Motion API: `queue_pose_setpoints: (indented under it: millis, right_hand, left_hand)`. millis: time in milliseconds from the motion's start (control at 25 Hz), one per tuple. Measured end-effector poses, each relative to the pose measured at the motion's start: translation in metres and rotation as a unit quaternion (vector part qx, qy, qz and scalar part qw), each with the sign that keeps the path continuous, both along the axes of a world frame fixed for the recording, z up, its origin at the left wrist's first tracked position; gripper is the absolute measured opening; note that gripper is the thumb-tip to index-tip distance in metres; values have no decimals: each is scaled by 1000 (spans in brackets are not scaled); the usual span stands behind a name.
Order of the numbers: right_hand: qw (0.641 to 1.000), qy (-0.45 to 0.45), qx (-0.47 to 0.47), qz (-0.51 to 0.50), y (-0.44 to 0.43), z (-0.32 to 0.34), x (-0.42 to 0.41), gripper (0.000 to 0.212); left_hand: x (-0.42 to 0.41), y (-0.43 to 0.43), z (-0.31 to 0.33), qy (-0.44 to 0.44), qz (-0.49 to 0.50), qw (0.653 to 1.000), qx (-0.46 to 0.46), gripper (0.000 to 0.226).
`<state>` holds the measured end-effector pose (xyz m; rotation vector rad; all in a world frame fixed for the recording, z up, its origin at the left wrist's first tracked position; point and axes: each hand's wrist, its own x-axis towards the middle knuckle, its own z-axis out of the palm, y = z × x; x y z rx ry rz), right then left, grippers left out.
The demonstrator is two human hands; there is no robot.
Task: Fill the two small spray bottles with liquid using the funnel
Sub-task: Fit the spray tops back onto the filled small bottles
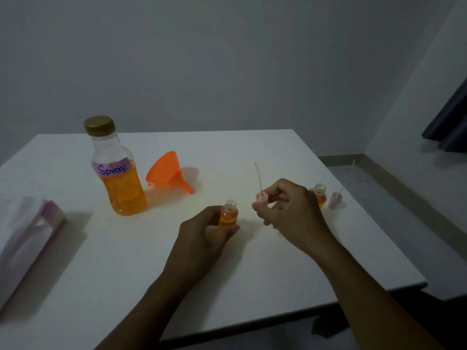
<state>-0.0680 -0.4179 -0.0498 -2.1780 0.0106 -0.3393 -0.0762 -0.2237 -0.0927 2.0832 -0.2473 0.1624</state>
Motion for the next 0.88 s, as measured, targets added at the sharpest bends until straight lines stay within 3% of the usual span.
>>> queue_pose_setpoints:
  millis: [280, 680, 880]
  right_hand:
    - [984, -123, -127, 30, -15, 19, -24, 33]
    - [969, -146, -189, 58, -10, 17, -19, 29]
    - [957, -153, -212, 124, 3, 19, -10, 32]
  left_hand:
    - [9, 13, -3, -23, 29, 999, -24, 44]
    - [10, 17, -8, -29, 34, 999, 3, 47]
    - [5, 11, -6, -46, 1, 998, 33, 45]
